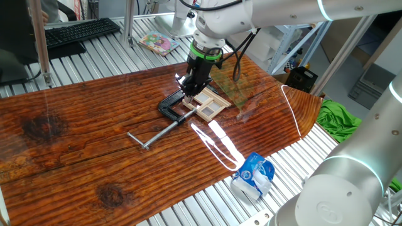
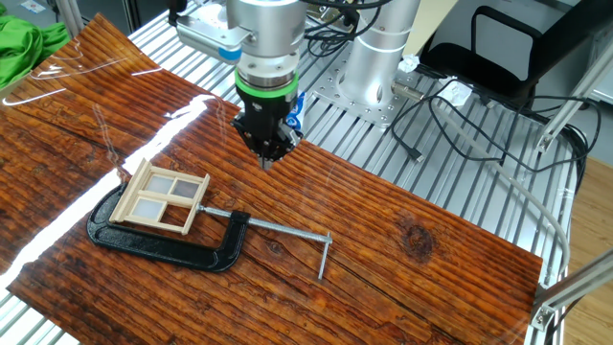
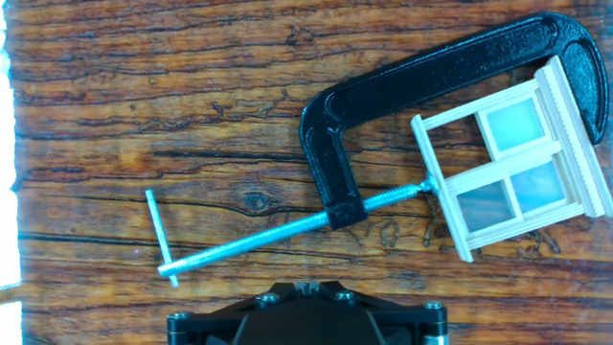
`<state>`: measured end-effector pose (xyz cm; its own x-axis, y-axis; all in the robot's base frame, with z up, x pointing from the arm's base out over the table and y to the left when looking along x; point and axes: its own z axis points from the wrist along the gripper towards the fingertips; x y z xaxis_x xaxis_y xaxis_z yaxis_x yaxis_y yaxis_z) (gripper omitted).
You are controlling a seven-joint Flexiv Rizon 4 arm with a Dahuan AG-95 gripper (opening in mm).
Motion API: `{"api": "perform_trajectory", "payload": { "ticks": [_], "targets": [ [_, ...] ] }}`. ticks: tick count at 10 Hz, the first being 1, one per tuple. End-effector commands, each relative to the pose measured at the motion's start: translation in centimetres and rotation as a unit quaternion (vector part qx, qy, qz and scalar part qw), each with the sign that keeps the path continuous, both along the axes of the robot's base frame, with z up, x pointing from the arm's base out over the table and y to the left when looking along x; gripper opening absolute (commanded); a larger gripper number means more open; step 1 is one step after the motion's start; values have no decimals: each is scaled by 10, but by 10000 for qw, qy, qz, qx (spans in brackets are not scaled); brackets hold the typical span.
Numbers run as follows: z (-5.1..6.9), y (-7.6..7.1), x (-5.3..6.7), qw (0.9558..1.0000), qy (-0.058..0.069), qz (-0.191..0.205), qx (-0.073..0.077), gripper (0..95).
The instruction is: Close a sliding window
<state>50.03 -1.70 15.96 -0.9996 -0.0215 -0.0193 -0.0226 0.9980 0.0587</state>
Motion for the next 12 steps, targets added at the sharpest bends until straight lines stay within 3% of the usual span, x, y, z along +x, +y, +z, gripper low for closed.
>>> {"api": "perform_trajectory", "payload": {
  "ticks": [1, 9, 12],
  "targets": [
    [-4, -6, 2, 10000, -8, 88, -1, 0],
    [-29, -37, 25, 9983, -28, 585, 22, 0],
    [-37, -50, 41, 9968, -44, 801, 27, 0]
  ]
}}
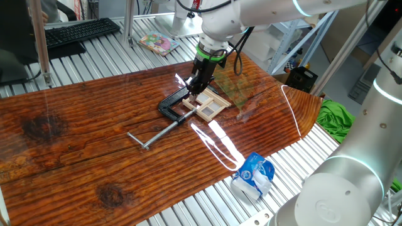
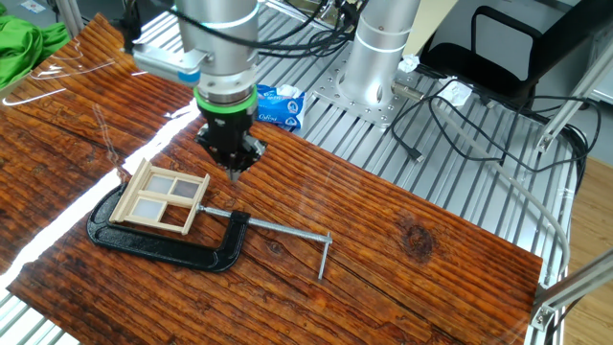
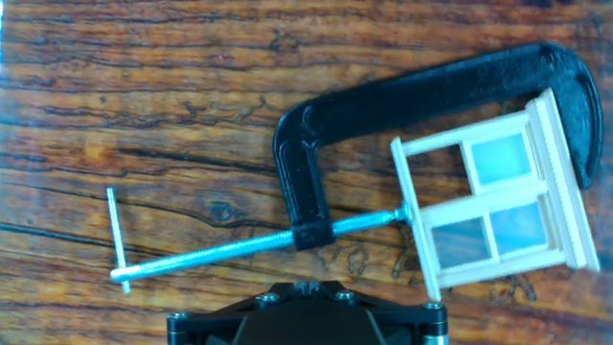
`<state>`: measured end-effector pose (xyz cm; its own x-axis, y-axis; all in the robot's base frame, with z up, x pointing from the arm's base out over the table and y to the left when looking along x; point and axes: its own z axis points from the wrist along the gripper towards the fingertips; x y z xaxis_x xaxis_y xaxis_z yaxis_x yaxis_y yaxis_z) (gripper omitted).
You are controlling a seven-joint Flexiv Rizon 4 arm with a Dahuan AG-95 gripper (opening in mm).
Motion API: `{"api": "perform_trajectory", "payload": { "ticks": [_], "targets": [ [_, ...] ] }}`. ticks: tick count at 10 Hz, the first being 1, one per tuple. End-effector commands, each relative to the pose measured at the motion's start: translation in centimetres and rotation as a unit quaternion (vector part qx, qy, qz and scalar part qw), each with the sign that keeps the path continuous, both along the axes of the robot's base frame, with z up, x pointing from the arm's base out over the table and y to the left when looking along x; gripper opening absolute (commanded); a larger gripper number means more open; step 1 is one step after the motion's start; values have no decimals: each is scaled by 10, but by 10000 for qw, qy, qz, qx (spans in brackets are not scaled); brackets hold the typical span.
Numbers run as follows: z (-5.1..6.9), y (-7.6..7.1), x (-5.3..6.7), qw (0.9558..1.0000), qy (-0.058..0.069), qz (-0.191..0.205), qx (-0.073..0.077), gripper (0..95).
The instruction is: Close a sliding window
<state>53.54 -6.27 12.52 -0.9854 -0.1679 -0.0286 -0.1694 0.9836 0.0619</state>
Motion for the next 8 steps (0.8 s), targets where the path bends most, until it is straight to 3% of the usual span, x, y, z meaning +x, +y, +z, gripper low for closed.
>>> {"api": "perform_trajectory", "payload": {
  "ticks": [1, 3, 8],
  "targets": [
    [-4, -7, 10, 9999, -3, 113, 25, 0],
    [-6, -17, 24, 9998, -5, 202, 76, 0],
    [-17, -33, 39, 9998, -16, 171, 95, 0]
  ]
}}
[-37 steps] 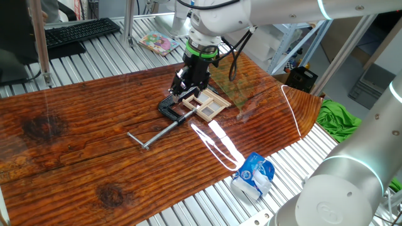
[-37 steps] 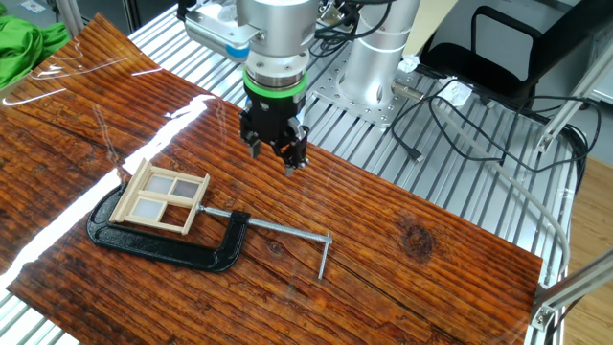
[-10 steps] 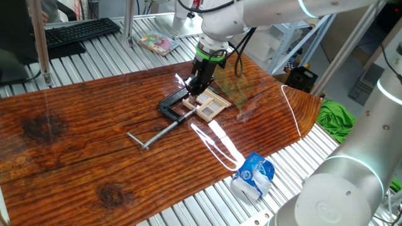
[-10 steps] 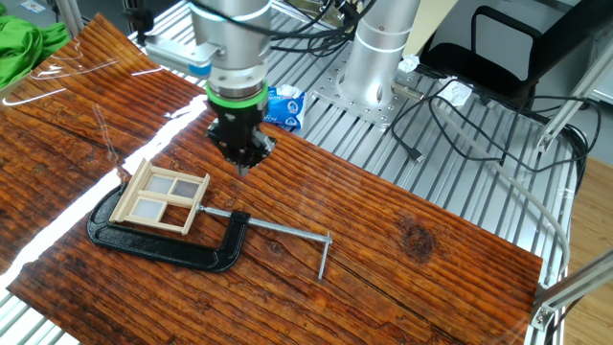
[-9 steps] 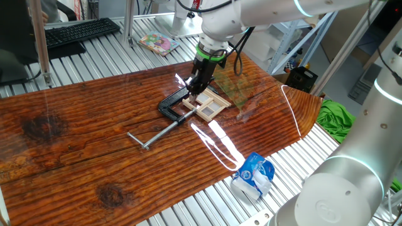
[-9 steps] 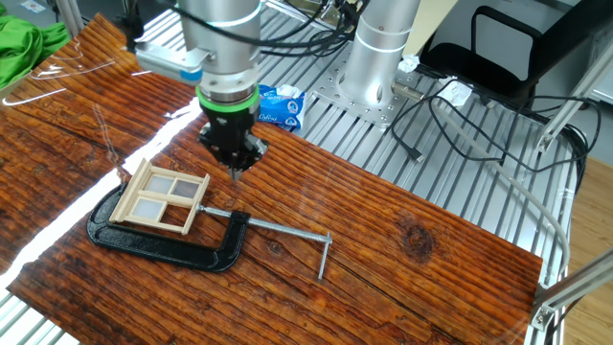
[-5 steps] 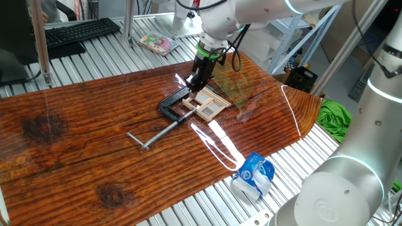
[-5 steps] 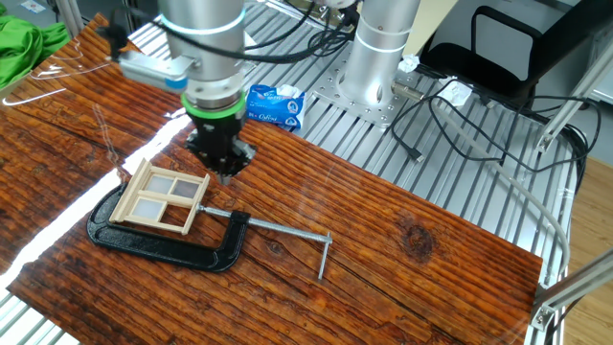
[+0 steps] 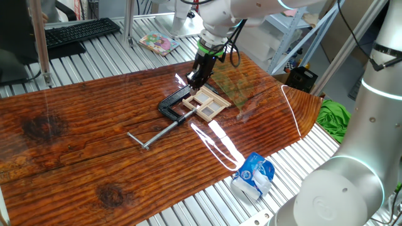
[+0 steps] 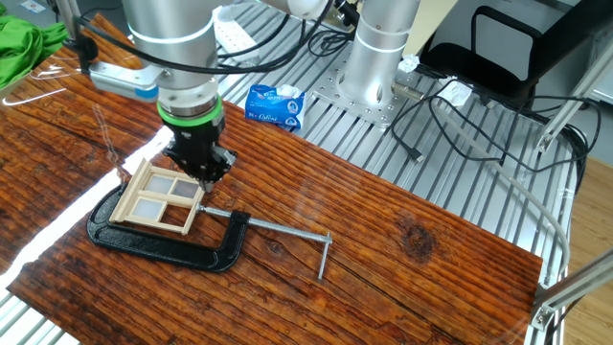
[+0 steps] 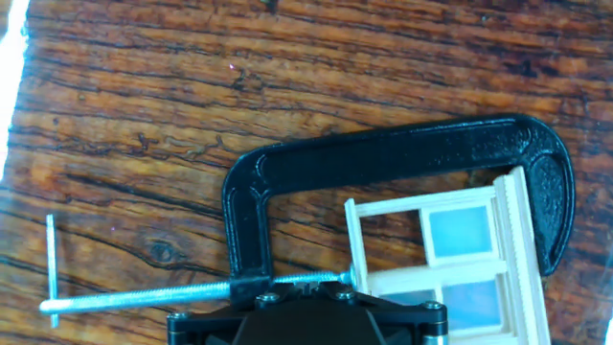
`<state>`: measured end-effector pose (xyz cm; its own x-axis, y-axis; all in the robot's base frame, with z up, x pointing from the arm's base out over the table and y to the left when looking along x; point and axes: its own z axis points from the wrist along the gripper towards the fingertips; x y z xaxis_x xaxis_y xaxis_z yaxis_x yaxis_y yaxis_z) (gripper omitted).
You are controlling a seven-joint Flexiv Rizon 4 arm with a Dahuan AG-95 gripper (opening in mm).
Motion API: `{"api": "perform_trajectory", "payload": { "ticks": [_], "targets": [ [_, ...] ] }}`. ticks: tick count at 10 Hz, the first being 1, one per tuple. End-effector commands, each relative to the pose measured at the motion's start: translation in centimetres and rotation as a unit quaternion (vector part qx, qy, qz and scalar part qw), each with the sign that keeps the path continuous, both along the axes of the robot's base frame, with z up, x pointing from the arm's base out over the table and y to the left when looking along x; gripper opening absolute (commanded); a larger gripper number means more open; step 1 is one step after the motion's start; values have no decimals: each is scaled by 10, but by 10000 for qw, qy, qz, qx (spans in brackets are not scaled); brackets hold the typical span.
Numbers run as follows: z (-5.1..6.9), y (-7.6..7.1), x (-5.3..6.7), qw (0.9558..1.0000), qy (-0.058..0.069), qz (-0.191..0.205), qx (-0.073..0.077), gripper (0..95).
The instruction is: Close a sliding window
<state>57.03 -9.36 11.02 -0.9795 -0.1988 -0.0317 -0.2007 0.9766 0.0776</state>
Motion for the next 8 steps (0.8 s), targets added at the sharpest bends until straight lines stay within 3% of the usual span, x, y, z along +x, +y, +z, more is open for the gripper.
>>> {"api": "perform_trajectory", "payload": {
  "ticks": [1, 8],
  "targets": [
    [-1, -7, 10, 10000, -11, 42, 38, 0],
    [-4, -26, 28, 9997, -58, 198, 86, 0]
  ]
}}
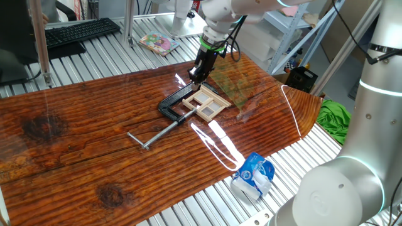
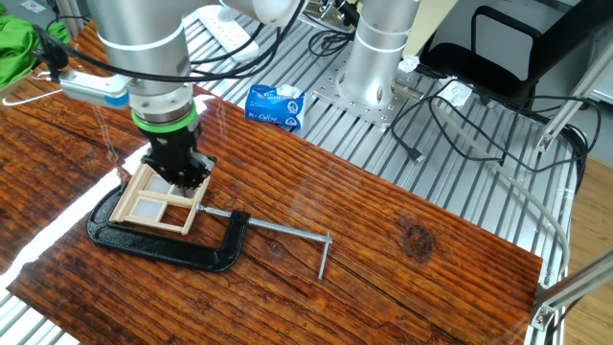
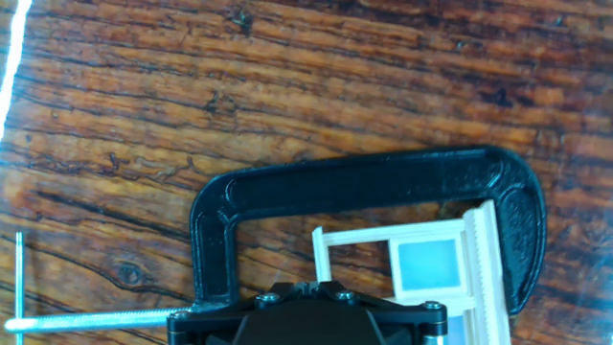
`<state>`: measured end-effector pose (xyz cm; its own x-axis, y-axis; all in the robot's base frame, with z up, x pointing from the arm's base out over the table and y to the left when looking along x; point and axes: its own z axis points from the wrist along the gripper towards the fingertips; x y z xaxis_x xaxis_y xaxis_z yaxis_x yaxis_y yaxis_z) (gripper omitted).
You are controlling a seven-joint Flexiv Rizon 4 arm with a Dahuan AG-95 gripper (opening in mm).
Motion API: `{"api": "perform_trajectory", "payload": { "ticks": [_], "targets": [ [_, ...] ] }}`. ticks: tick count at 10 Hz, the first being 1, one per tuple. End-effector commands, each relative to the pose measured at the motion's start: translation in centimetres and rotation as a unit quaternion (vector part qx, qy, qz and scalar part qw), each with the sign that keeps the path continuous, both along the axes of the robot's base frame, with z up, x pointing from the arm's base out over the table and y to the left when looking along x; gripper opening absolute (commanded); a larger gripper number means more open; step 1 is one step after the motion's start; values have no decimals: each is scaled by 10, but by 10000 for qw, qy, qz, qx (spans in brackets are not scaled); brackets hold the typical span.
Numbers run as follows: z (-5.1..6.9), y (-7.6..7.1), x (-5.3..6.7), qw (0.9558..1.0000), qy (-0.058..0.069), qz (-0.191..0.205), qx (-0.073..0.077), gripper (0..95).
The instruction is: Close a sliding window
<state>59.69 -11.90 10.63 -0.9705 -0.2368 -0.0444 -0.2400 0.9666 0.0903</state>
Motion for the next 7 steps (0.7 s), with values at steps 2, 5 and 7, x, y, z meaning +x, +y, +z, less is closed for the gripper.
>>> {"api": "perform_trajectory", "payload": {
  "ticks": [2, 5, 7],
  "targets": [
    [0, 0, 1, 9998, -198, -17, -54, 0],
    [0, 0, 1, 9995, 0, 1, -327, 0],
    [0, 0, 1, 9994, 114, 9, -339, 0]
  ]
}}
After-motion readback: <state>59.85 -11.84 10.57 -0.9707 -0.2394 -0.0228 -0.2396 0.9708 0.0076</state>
